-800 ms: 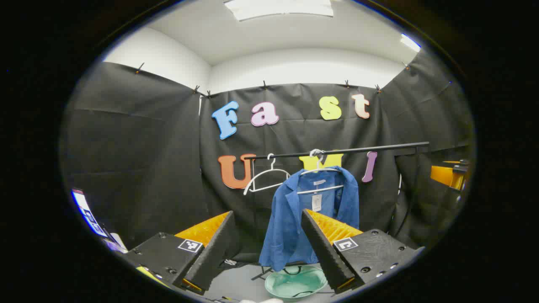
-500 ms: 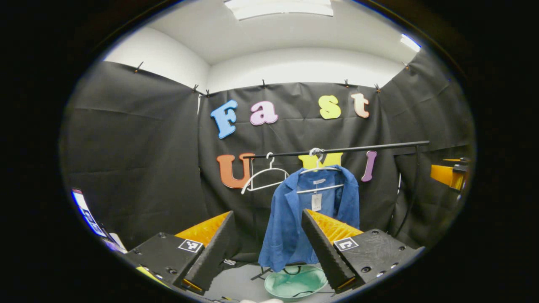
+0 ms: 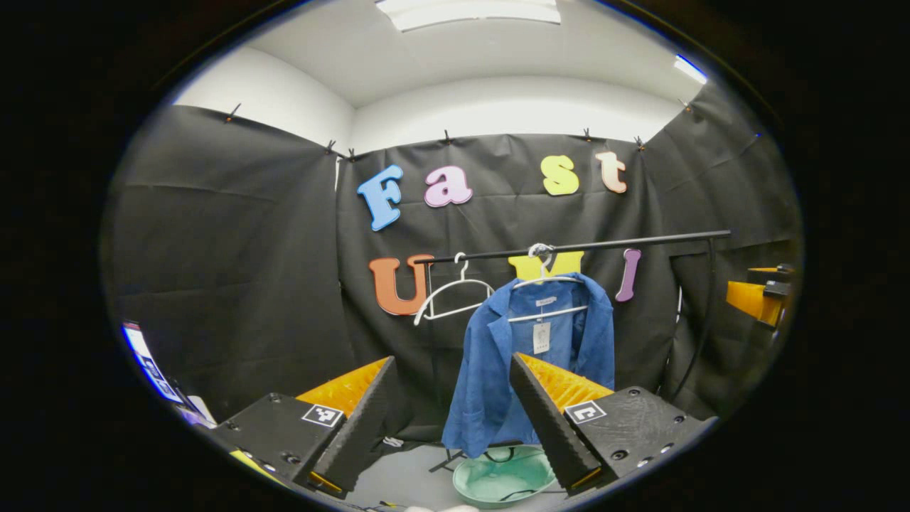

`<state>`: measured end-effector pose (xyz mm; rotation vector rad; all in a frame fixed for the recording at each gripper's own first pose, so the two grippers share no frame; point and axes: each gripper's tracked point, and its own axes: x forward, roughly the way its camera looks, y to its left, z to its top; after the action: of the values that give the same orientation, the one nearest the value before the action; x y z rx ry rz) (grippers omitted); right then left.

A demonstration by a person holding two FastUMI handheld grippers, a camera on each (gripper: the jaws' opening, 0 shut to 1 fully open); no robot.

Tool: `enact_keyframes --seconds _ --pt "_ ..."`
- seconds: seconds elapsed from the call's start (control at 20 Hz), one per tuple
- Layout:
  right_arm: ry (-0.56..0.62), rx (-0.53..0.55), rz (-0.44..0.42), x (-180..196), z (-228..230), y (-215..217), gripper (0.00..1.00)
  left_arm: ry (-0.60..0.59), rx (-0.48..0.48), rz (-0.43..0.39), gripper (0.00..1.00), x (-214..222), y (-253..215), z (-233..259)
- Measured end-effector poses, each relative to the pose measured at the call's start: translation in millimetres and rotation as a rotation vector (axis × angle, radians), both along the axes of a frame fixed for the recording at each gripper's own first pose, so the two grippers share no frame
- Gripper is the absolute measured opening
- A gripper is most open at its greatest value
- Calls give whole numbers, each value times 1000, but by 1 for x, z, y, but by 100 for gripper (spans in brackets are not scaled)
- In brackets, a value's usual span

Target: Grasp the clothes on the hanger with both hands and then place them into the laundry hamper below.

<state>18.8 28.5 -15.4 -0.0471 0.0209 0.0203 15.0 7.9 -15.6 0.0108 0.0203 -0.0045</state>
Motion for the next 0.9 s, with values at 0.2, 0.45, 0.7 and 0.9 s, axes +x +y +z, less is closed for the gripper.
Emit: enact_keyframes --seconds 0.2,0.45,0.7,0.9 --pt "26 -34 18 21 -17 7 99 15 -14 -2 98 14 -9 -10" --pt "78 -42 76 66 -42 18 99 14 -36 14 99 43 -25 -19" --pt "114 -15 164 127 -69 40 99 18 -39 38 98 83 -45 -29" --pt "124 -34 229 180 -81 52 95 21 -18 65 99 118 -55 -38"
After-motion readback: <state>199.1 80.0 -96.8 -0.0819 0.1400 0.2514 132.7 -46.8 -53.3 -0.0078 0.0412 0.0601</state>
